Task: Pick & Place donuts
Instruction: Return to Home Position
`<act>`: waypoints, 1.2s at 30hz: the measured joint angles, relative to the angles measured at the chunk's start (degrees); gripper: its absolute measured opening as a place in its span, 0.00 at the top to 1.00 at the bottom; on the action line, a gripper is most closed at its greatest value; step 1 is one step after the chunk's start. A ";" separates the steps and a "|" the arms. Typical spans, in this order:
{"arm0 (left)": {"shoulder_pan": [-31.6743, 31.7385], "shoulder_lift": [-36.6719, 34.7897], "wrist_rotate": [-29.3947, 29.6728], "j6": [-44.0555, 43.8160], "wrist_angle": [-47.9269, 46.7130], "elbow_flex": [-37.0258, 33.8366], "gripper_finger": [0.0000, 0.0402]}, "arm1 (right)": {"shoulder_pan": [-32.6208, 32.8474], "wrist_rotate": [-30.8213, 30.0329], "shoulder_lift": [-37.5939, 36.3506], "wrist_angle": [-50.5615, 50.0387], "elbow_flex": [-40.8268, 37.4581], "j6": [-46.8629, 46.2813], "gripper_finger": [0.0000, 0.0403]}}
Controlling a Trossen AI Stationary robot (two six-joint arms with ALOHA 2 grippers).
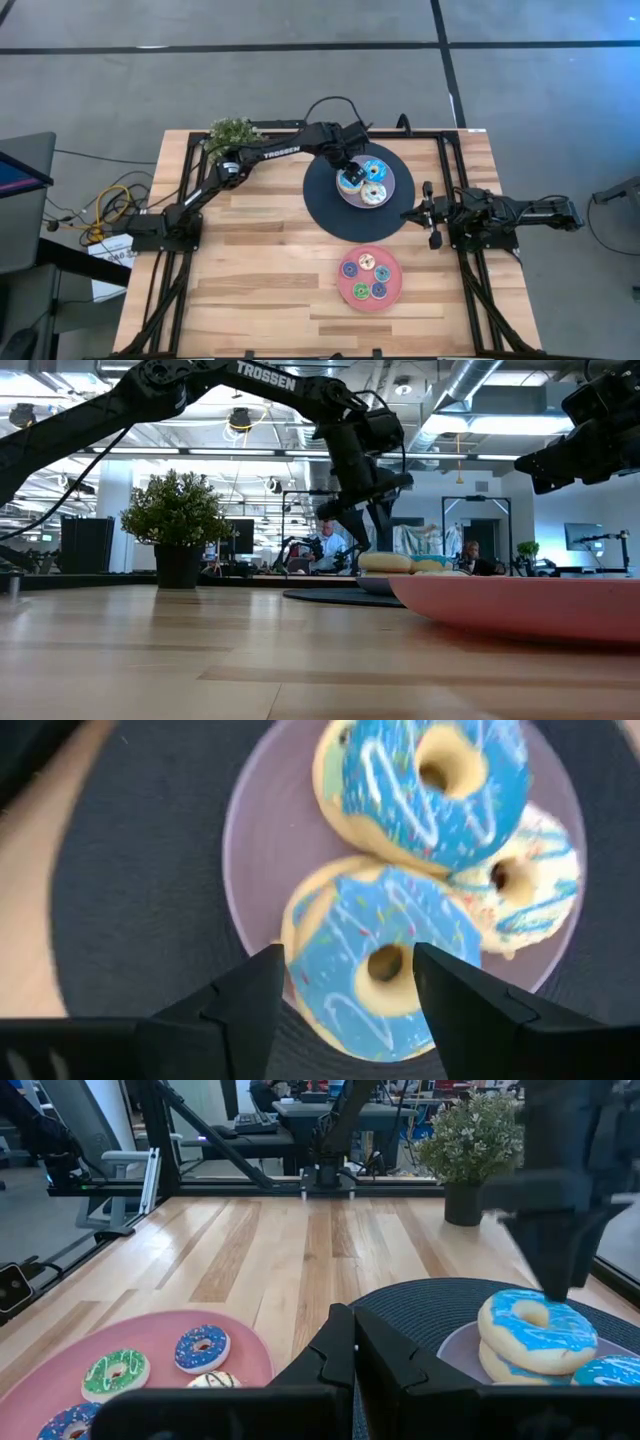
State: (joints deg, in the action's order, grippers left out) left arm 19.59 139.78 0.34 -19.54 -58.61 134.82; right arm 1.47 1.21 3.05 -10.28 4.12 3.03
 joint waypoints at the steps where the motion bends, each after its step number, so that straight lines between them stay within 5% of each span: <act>1: 0.06 -0.47 0.02 0.14 0.02 0.00 0.46 | -0.02 0.00 0.00 0.00 0.00 0.00 1.00; 12: -0.79 -7.12 2.26 -3.70 -9.26 0.11 0.47 | -0.02 -0.04 -0.02 0.00 0.00 0.00 1.00; 22: -19.04 -13.78 29.82 3.30 -13.26 -3.42 0.47 | -0.02 0.00 -0.02 0.00 0.00 -0.02 1.00; 30: -27.80 -14.92 36.45 -1.62 -14.50 -19.18 0.47 | -0.02 0.00 -0.02 0.00 0.00 0.00 1.00; 36: -31.39 -19.06 27.45 3.84 -2.53 -36.33 0.47 | -0.01 0.00 -0.02 0.00 0.00 0.00 1.00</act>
State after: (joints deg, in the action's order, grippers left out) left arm -11.80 120.72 27.79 -15.69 -61.15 98.49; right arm 1.46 1.21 3.03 -10.28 4.12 3.03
